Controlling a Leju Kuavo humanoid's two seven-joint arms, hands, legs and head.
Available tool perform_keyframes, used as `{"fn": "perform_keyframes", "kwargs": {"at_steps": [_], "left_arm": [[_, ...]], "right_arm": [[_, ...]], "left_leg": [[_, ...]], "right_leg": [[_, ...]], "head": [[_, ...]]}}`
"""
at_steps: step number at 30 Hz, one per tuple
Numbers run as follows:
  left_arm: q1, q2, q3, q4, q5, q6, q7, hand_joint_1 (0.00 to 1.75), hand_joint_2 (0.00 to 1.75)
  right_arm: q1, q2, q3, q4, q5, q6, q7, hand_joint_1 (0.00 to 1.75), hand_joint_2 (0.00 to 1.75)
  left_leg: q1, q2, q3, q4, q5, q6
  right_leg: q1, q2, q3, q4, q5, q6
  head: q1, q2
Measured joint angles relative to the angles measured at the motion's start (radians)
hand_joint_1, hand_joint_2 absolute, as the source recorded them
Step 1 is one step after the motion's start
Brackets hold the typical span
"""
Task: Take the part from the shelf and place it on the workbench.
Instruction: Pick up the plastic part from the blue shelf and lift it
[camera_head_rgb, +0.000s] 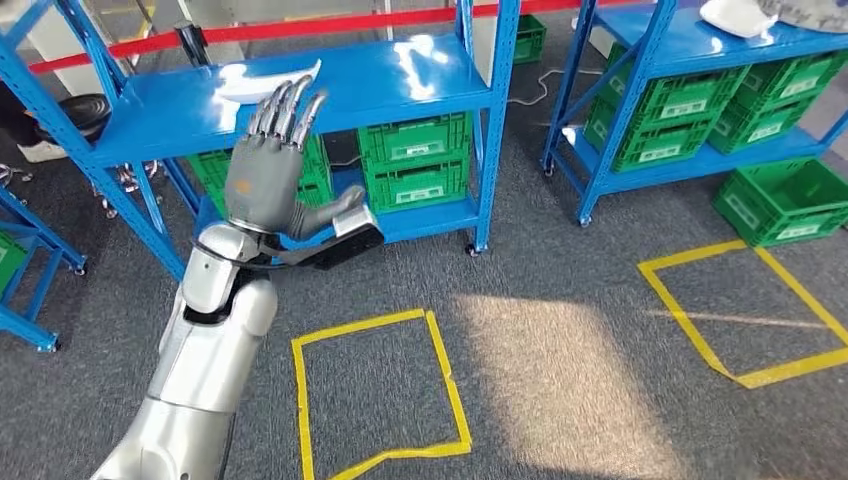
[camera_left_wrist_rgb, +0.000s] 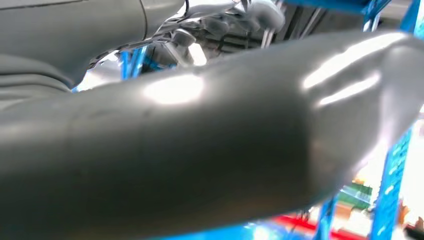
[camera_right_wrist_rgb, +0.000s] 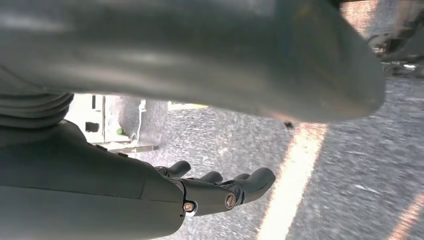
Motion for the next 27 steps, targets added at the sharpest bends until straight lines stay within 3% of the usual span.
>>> {"fn": "perform_keyframes", "kwargs": {"at_steps": [2, 3, 4, 6, 7, 8, 10, 11, 12, 13, 15, 17, 18, 20, 21, 22, 23, 26, 27], "left_arm": [[-0.008, -0.002, 0.001, 0.007, -0.006, 0.0, 0.019, 0.0, 0.0], [-0.007, 0.0, 0.002, 0.017, -0.012, 0.0, 0.034, 0.0, 0.0], [-0.005, 0.002, 0.005, 0.029, -0.021, 0.0, 0.049, 0.0, 0.0], [-0.006, 0.009, 0.017, 0.06, -0.035, 0.002, 0.076, 0.0, 0.0], [-0.008, 0.014, 0.025, 0.078, -0.04, 0.005, 0.085, 0.0, 0.0], [-0.011, 0.02, 0.033, 0.096, -0.044, 0.01, 0.092, 0.0, 0.0], [-0.017, 0.036, 0.053, 0.14, -0.05, 0.023, 0.101, 0.0, 0.0], [-0.02, 0.044, 0.064, 0.162, -0.053, 0.029, 0.105, 0.0, 0.0], [-0.025, 0.05, 0.075, 0.18, -0.054, 0.034, 0.109, 0.0, 0.0], [-0.033, 0.054, 0.084, 0.194, -0.055, 0.039, 0.112, 0.0, 0.0], [-0.056, 0.058, 0.099, 0.217, -0.056, 0.046, 0.117, 0.0, 0.0], [-0.074, 0.06, 0.112, 0.245, -0.055, 0.05, 0.121, 0.0, 0.0], [-0.077, 0.061, 0.118, 0.259, -0.054, 0.051, 0.125, 0.0, 0.0], [-0.077, 0.061, 0.13, 0.286, -0.052, 0.051, 0.132, 0.0, 0.0], [-0.077, 0.062, 0.135, 0.296, -0.052, 0.051, 0.135, 0.0, 0.0], [-0.078, 0.062, 0.139, 0.305, -0.052, 0.051, 0.138, 0.0, 0.0], [-0.078, 0.062, 0.143, 0.313, -0.052, 0.051, 0.14, 0.0, 0.0], [-0.084, 0.068, 0.151, 0.352, -0.06, 0.049, 0.146, 0.0, 0.0], [-0.087, 0.071, 0.154, 0.365, -0.065, 0.049, 0.147, 0.0, 0.0]], "right_arm": [[-0.002, -0.002, 0.0, 0.0, -0.004, 0.004, 0.0, 0.0, 0.0], [0.0, -0.003, 0.0, 0.0, -0.005, 0.007, -0.001, 0.0, 0.0], [0.002, -0.004, 0.0, 0.0, -0.005, 0.011, -0.001, 0.0, 0.0], [0.01, -0.004, 0.0, 0.0, -0.006, 0.022, 0.001, 0.0, 0.0], [0.014, -0.004, 0.0, 0.0, -0.006, 0.029, 0.002, 0.0, 0.0], [0.016, -0.004, 0.0, 0.0, -0.008, 0.035, 0.005, 0.0, 0.0], [0.021, -0.002, -0.001, 0.001, -0.012, 0.046, 0.009, 0.0, 0.0], [0.021, -0.002, -0.001, 0.002, -0.014, 0.049, 0.01, 0.0, 0.0], [0.02, -0.001, -0.001, 0.002, -0.016, 0.052, 0.011, 0.0, 0.0], [0.018, -0.002, -0.001, 0.002, -0.017, 0.054, 0.011, 0.0, 0.0], [0.012, -0.004, -0.001, 0.002, -0.019, 0.056, 0.013, 0.0, 0.0], [0.009, -0.005, -0.002, 0.002, -0.023, 0.058, 0.011, 0.0, 0.0], [0.009, -0.005, -0.002, 0.002, -0.025, 0.059, 0.01, 0.0, 0.0], [0.011, -0.006, -0.004, 0.002, -0.029, 0.059, 0.007, 0.0, 0.0], [0.012, -0.006, -0.004, 0.002, -0.031, 0.06, 0.007, 0.0, 0.0], [0.014, -0.007, -0.004, 0.002, -0.033, 0.06, 0.008, 0.0, 0.0], [0.016, -0.007, -0.005, 0.002, -0.034, 0.06, 0.008, 0.0, 0.0], [0.025, -0.007, -0.007, 0.002, -0.036, 0.063, 0.002, 0.0, 0.0], [0.026, -0.007, -0.008, 0.002, -0.037, 0.064, -0.002, 0.0, 0.0]], "left_leg": [[0.001, 0.007, -0.078, 0.11, 0.014, -0.007], [0.001, 0.01, -0.127, 0.161, -0.005, -0.008], [0.0, 0.011, -0.174, 0.194, -0.043, -0.008], [-0.003, 0.011, -0.242, 0.194, -0.127, -0.003], [-0.006, 0.011, -0.261, 0.163, -0.136, 0.004], [-0.011, 0.011, -0.273, 0.115, -0.103, 0.014], [-0.025, 0.007, -0.278, 0.01, 0.069, 0.038], [-0.031, 0.005, -0.272, -0.022, 0.142, 0.044], [-0.034, 0.002, -0.263, -0.038, 0.184, 0.046], [-0.034, 0.0, -0.252, -0.042, 0.182, 0.045], [-0.026, -0.004, -0.223, -0.055, 0.168, 0.05], [-0.02, -0.007, -0.191, -0.072, 0.151, 0.058], [-0.02, -0.007, -0.174, -0.077, 0.139, 0.06], [-0.019, -0.01, -0.138, -0.083, 0.11, 0.062], [-0.019, -0.011, -0.119, -0.083, 0.095, 0.06], [-0.018, -0.012, -0.098, -0.083, 0.078, 0.058], [-0.019, -0.013, -0.076, -0.083, 0.061, 0.056], [-0.022, -0.018, -0.034, -0.077, 0.01, 0.045], [-0.024, -0.021, -0.024, -0.073, -0.002, 0.039]], "right_leg": [[0.001, 0.004, 0.026, -0.006, -0.016, -0.014], [0.001, 0.006, 0.04, -0.009, -0.026, -0.018], [0.001, 0.009, 0.053, -0.012, -0.037, -0.021], [0.002, 0.016, 0.084, -0.015, -0.063, -0.023], [0.003, 0.019, 0.102, -0.016, -0.078, -0.022], [0.005, 0.02, 0.12, -0.017, -0.093, -0.022], [0.007, 0.026, 0.152, -0.019, -0.123, -0.018], [0.008, 0.028, 0.167, -0.023, -0.138, -0.014], [0.009, 0.031, 0.181, -0.025, -0.147, -0.009], [0.012, 0.033, 0.189, -0.02, -0.145, -0.003], [0.013, 0.03, 0.162, 0.045, -0.106, 0.006], [0.012, 0.027, 0.075, 0.167, -0.071, 0.015], [0.012, 0.027, 0.026, 0.219, -0.081, 0.019], [0.01, 0.026, -0.056, 0.26, -0.159, 0.027], [0.01, 0.026, -0.081, 0.248, -0.196, 0.029], [0.01, 0.026, -0.097, 0.217, -0.209, 0.028], [0.01, 0.026, -0.105, 0.167, -0.184, 0.027], [0.016, 0.025, -0.11, 0.012, 0.045, 0.01], [0.018, 0.025, -0.108, -0.008, 0.09, 0.002]], "head": [[-0.002, 0.0], [-0.002, 0.0], [-0.002, 0.0], [-0.002, 0.0], [-0.002, 0.0], [-0.002, 0.0], [-0.001, 0.0], [-0.001, 0.0], [-0.002, 0.0], [-0.002, 0.0], [-0.002, 0.0], [0.0, 0.0], [0.0, 0.0], [0.001, 0.0], [0.001, 0.0], [0.001, 0.0], [0.001, 0.0], [0.0, 0.0], [-0.001, 0.0]]}}
